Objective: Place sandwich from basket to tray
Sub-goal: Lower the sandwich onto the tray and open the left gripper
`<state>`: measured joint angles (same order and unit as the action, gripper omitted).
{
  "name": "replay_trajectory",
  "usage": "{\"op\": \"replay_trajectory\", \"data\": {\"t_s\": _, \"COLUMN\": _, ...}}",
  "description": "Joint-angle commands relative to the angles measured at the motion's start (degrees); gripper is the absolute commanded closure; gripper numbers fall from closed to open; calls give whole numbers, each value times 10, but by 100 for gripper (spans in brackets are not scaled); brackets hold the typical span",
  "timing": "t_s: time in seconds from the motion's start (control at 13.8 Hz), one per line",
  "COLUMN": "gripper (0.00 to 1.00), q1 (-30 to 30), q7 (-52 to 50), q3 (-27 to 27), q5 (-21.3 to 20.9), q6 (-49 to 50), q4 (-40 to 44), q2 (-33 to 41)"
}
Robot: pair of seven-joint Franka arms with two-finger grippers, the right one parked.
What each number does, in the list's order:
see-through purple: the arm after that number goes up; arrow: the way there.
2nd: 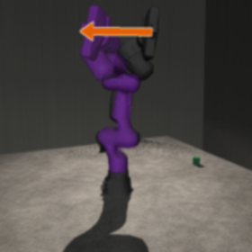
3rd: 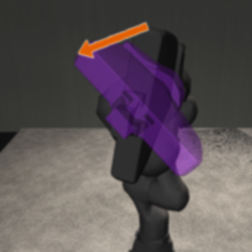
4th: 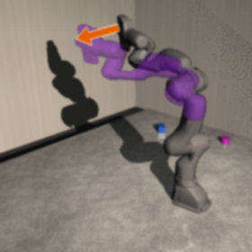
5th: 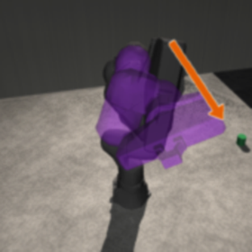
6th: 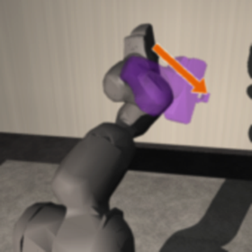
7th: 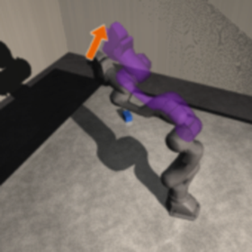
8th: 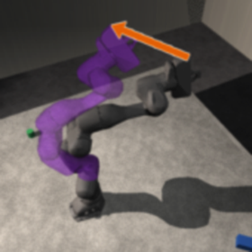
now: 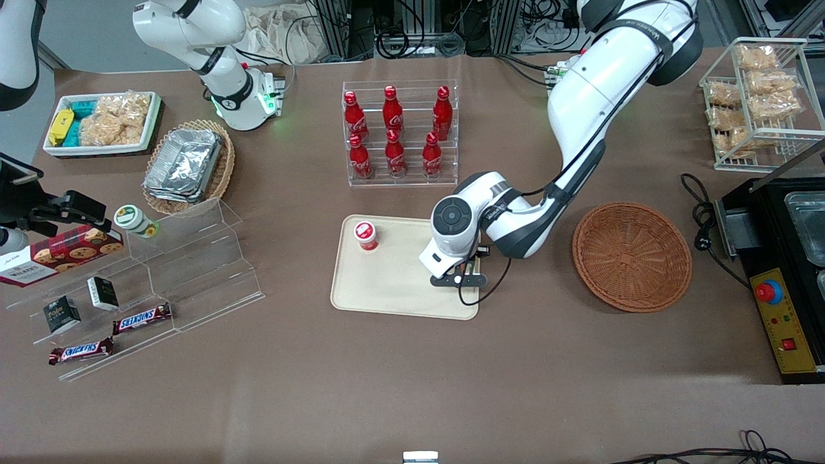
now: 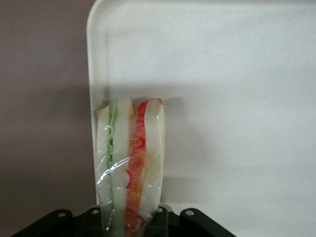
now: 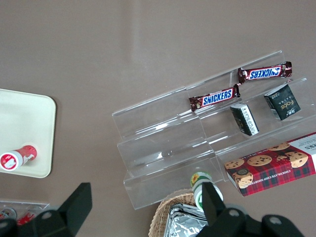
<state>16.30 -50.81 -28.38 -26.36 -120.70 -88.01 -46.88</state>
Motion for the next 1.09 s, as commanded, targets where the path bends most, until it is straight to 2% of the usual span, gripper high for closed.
{"op": "replay_trajectory", "data": {"t_s": 0.0, "gripper": 55, "q1": 4, "q7": -13, "q3": -1, "q5": -12, "q6": 1, "q4": 18, "q2": -8}}
{"op": "replay_trajectory", "data": {"t_s": 0.07, "gripper": 34, "q1": 3, "q7": -13, "q3": -1, "q5": -12, "q6": 1, "q4": 19, "q2": -8}}
{"op": "replay_trajectory", "data": {"t_s": 0.15, "gripper": 3, "q1": 4, "q7": -13, "q3": -1, "q5": -12, "q6": 1, "q4": 19, "q2": -9}}
{"op": "replay_trajectory", "data": {"t_s": 0.22, "gripper": 0, "q1": 3, "q7": -16, "q3": -1, "q5": -11, "q6": 1, "q4": 20, "q2": -8}}
{"op": "replay_trajectory", "data": {"t_s": 0.36, "gripper": 0, "q1": 0, "q7": -17, "q3": -1, "q5": -7, "q6": 4, "q4": 22, "q2": 4}}
{"op": "replay_trajectory", "data": {"t_s": 0.65, "gripper": 0, "q1": -14, "q7": -95, "q3": -1, "q5": 24, "q6": 43, "q4": 37, "q2": 88}}
{"op": "replay_trajectory", "data": {"t_s": 0.87, "gripper": 0, "q1": -54, "q7": -128, "q3": -2, "q5": 34, "q6": 73, "q4": 31, "q2": 150}}
{"op": "replay_trajectory", "data": {"t_s": 1.02, "gripper": 0, "q1": -57, "q7": -132, "q3": 4, "q5": 40, "q6": 107, "q4": 27, "q2": 188}}
